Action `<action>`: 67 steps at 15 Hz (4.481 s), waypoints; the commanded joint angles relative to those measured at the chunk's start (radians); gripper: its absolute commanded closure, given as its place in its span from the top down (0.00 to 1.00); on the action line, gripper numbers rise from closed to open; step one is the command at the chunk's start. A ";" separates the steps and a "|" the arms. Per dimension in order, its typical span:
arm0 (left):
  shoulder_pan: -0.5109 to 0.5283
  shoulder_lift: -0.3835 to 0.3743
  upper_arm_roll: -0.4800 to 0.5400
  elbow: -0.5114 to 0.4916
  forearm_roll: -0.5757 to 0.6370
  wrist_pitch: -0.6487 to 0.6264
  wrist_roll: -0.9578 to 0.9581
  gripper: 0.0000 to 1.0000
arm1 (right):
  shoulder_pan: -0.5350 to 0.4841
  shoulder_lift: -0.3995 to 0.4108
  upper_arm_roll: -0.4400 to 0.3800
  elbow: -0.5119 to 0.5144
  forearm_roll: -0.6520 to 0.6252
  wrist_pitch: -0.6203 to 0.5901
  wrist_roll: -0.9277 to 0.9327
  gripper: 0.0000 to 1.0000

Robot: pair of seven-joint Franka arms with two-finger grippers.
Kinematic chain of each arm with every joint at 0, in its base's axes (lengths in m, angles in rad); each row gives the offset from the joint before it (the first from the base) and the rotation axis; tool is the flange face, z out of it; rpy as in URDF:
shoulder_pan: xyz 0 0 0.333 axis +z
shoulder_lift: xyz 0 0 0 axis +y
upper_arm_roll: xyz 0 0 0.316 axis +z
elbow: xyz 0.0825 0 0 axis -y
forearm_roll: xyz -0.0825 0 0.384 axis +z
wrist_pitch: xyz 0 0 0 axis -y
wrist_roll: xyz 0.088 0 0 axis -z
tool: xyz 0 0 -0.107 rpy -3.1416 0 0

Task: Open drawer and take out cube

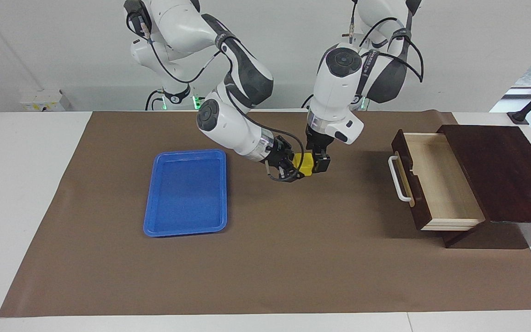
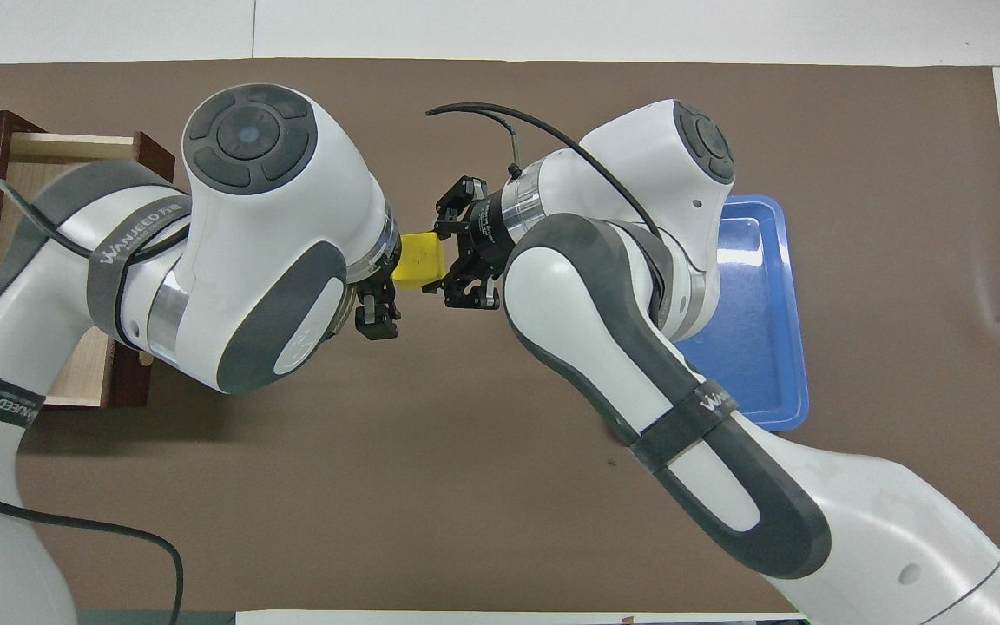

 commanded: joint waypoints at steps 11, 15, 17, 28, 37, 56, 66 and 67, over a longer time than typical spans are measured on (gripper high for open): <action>0.100 -0.099 0.014 -0.196 0.223 -0.023 0.243 1.00 | -0.238 0.010 -0.002 0.005 0.014 -0.111 -0.119 0.00; 0.158 -0.145 0.014 -0.305 0.291 0.037 0.279 1.00 | -0.327 0.007 -0.005 -0.035 -0.067 -0.174 -0.235 0.00; 0.190 -0.149 0.014 -0.322 0.291 0.043 0.298 1.00 | -0.367 -0.016 -0.005 -0.102 -0.069 -0.175 -0.292 0.00; 0.342 -0.185 0.014 -0.422 0.370 0.181 0.508 1.00 | -0.562 -0.173 -0.008 -0.454 -0.083 -0.218 -0.591 0.00; 0.453 -0.174 0.014 -0.402 0.398 0.207 0.678 1.00 | -0.614 -0.210 -0.008 -0.566 -0.081 -0.209 -0.679 0.00; 0.609 -0.159 0.014 -0.408 0.401 0.330 0.721 1.00 | -0.453 -0.270 0.001 -0.773 0.089 -0.025 -0.703 0.00; 0.541 -0.149 0.007 -0.370 0.358 0.298 0.734 1.00 | -0.452 -0.274 0.001 -0.790 0.097 -0.011 -0.706 0.96; 0.528 -0.143 0.005 -0.346 0.314 0.284 0.735 1.00 | -0.452 -0.274 0.001 -0.790 0.097 -0.011 -0.706 1.00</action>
